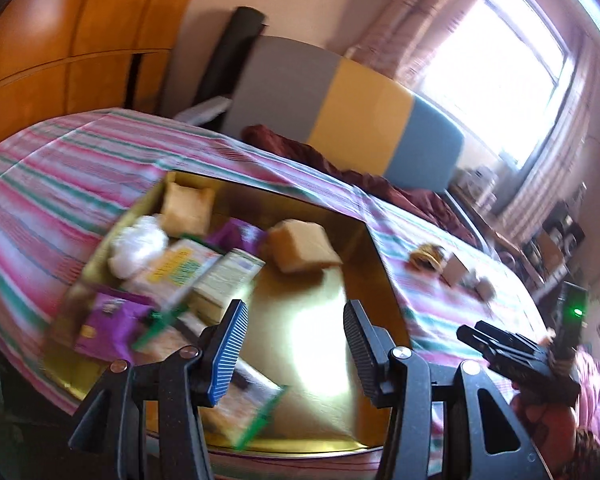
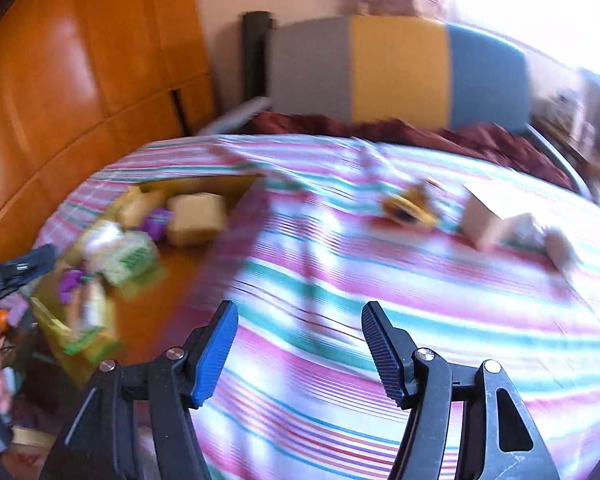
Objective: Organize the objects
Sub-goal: 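Move both open tools toward the remaining items on the bed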
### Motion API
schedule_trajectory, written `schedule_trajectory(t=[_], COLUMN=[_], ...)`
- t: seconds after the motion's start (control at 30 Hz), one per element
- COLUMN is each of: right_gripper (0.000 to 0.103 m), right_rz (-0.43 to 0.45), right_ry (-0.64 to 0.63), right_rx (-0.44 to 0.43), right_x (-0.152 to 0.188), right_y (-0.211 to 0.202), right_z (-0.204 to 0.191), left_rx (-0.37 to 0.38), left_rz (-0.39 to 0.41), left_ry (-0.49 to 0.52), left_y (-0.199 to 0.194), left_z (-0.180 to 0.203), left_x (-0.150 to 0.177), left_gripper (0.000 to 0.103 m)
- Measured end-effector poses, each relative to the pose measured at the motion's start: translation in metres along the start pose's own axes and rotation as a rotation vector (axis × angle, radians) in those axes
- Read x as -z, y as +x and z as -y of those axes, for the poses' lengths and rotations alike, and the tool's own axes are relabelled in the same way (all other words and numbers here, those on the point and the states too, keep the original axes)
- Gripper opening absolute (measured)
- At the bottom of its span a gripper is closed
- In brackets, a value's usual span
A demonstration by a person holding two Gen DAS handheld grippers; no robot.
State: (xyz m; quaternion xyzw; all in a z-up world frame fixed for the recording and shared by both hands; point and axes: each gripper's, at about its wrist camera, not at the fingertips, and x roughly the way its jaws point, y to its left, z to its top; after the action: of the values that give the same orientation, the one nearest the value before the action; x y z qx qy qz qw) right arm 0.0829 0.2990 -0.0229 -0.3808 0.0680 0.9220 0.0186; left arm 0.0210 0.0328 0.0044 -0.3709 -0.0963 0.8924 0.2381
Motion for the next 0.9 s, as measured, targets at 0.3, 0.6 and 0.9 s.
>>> schedule_trajectory(t=[0.3, 0.6, 0.9], right_gripper=[0.065, 0.075, 0.075], right_rz=[-0.036, 0.023, 0.047], right_ry=[0.17, 0.28, 0.241], right_rx=[0.192, 0.405, 0.411], right_x=[0.029, -0.013, -0.057], right_y=[0.006, 0.016, 0.056], right_z=[0.117, 0.236, 0.29], left_rx=[0.116, 0.195, 0.186], left_rz=[-0.048, -0.134, -0.203], left_ry=[0.097, 0.21, 0.256], left_y=[0.023, 0.043, 0.065], left_z=[0.069, 0.132, 0.157], left_x=[0.003, 0.019, 0.026], left_gripper=[0.051, 0.051, 0.051])
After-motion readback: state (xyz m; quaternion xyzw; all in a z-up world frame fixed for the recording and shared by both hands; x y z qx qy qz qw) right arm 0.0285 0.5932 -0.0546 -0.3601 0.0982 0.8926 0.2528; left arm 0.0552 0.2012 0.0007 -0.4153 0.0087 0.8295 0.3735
